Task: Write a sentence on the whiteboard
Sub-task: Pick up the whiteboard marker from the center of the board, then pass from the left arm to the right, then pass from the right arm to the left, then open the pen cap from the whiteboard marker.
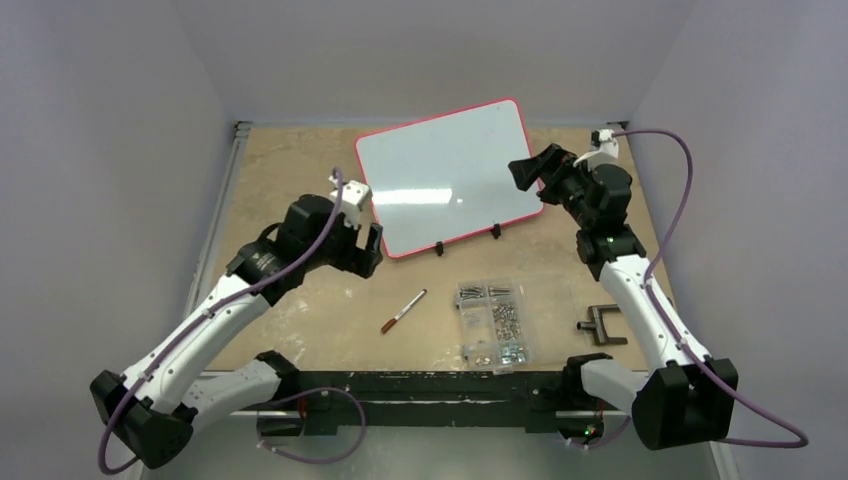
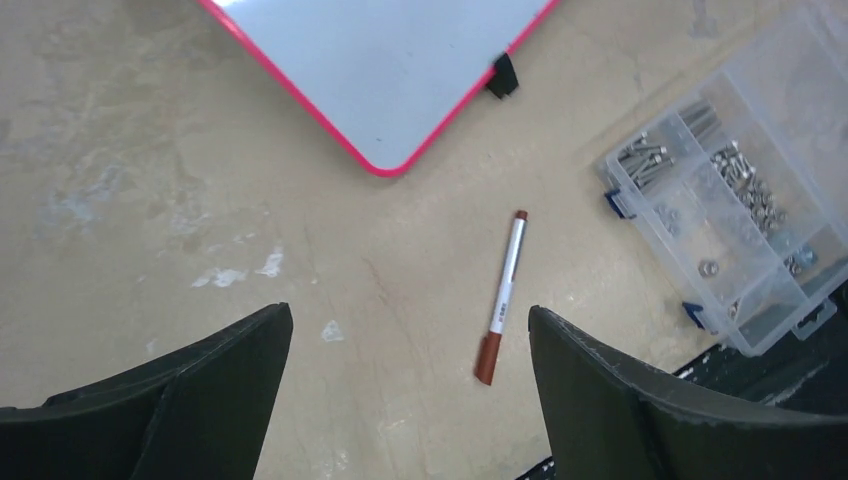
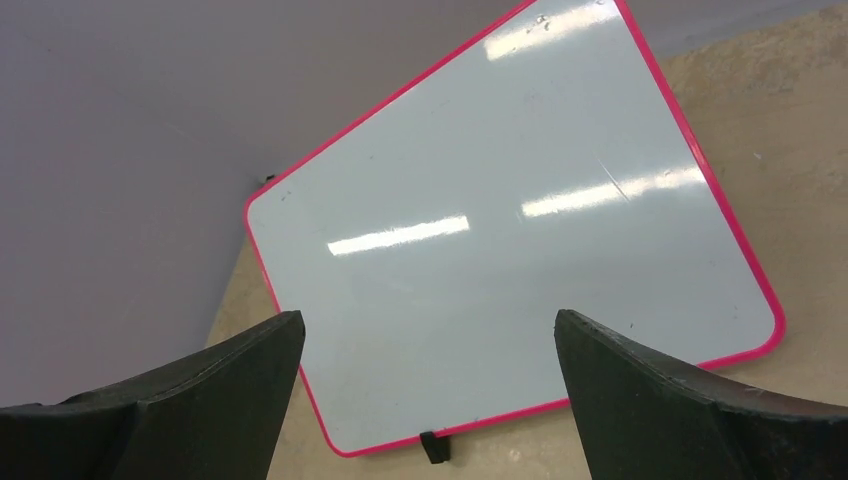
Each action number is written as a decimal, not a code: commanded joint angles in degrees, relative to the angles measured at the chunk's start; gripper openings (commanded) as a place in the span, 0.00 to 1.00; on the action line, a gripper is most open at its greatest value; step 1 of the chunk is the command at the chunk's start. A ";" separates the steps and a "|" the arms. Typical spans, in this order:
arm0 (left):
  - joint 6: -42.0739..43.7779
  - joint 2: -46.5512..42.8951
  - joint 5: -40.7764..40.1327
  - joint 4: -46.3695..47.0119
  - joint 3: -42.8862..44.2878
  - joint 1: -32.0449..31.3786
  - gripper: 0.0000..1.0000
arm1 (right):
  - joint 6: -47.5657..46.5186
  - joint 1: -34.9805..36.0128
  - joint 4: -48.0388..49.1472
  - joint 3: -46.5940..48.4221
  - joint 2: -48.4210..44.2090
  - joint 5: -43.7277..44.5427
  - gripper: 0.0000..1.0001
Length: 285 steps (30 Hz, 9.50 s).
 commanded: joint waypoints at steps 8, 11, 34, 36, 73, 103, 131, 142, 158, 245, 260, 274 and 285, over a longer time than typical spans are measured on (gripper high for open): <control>1.25 6.76 -3.53 4.75 -5.91 -14.04 0.79 | -0.75 3.81 -15.80 3.52 -6.11 13.11 0.99; 0.24 8.44 -3.72 6.83 -8.51 -15.66 0.76 | -1.60 5.76 -17.61 3.27 -6.86 14.68 0.99; -7.05 25.04 -6.08 15.74 -12.84 -23.51 0.50 | -2.84 9.67 -22.84 1.86 -8.27 14.60 0.99; -8.22 25.83 -6.47 17.12 -13.00 -23.56 0.50 | -2.92 9.62 -22.99 1.74 -8.51 14.81 0.99; 1.46 14.38 3.25 6.28 4.34 -23.60 0.00 | 0.19 11.43 -16.51 -1.72 -14.03 -27.67 0.96; 20.77 17.51 16.30 -7.82 28.15 -24.29 0.00 | 11.65 20.58 1.19 -1.59 -6.23 -38.92 0.57; 23.05 8.84 1.70 -0.97 14.58 -24.15 0.73 | 5.15 21.80 -9.81 5.47 -5.56 -34.52 0.00; 22.26 9.23 8.66 0.79 14.53 -22.15 0.66 | 3.20 21.79 -10.73 6.38 -5.04 -36.52 0.00; 21.71 13.42 8.66 0.37 16.90 -22.16 0.00 | 3.62 21.79 -10.23 5.48 -3.92 -38.38 0.52; 30.69 9.54 -6.93 5.53 9.92 -25.67 0.00 | 15.18 18.29 -14.35 -1.04 -5.47 -29.15 0.00; 30.58 8.84 -8.02 5.52 8.64 -26.80 0.00 | 11.60 13.75 -19.40 -1.59 -8.57 -30.96 0.00; 27.49 9.52 -7.87 3.51 8.73 -26.88 0.00 | 6.87 9.79 -23.56 -0.70 -12.46 -29.89 0.00; 4.36 5.81 -19.15 3.14 -0.37 -26.81 0.00 | 3.13 9.67 -21.42 -1.55 -14.04 -28.30 0.00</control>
